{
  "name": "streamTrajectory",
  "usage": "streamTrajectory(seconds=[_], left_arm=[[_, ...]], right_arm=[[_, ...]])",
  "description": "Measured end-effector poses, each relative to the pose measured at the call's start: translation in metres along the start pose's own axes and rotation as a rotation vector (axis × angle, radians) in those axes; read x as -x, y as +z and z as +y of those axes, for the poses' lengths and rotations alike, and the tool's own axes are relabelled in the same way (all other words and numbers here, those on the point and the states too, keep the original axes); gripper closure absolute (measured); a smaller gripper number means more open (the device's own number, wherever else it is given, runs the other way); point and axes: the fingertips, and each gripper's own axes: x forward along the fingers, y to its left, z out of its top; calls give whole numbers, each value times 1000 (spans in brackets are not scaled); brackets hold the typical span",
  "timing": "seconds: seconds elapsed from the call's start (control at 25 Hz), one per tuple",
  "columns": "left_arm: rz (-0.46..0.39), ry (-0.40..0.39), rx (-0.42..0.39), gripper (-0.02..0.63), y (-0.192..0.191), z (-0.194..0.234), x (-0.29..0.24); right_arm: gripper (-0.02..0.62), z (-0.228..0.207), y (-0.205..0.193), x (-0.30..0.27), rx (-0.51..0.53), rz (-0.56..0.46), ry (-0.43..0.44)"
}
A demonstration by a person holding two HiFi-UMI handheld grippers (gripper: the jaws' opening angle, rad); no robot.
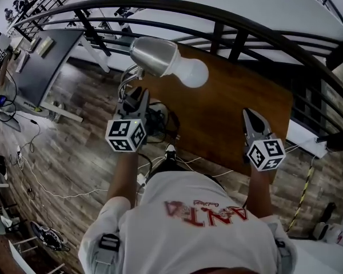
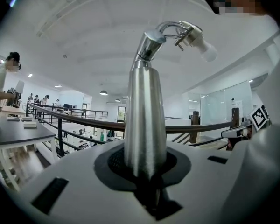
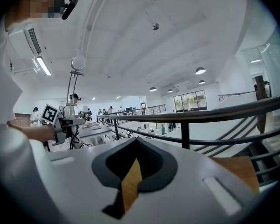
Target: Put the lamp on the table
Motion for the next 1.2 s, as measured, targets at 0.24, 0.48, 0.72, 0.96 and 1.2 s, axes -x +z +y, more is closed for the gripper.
streamTrajectory(seconds=[0.24, 0.48, 0.72, 0.96, 1.2], left_arm=[[16, -28, -41, 517, 8, 44, -52], [12, -77, -109, 517, 29, 86, -119], [29, -145, -145, 517, 36, 118, -193], [38, -188, -118, 517, 27, 138, -258], [56, -193, -83, 517, -3, 147, -319]], right_arm=[[592, 11, 12, -54, -2, 6, -12], [593, 20, 18, -102, -6, 36, -39], [592, 24, 14, -137, -16, 80, -91], [592, 16, 12, -159, -37, 106, -156], [593, 20, -3, -193, -56, 159, -166]])
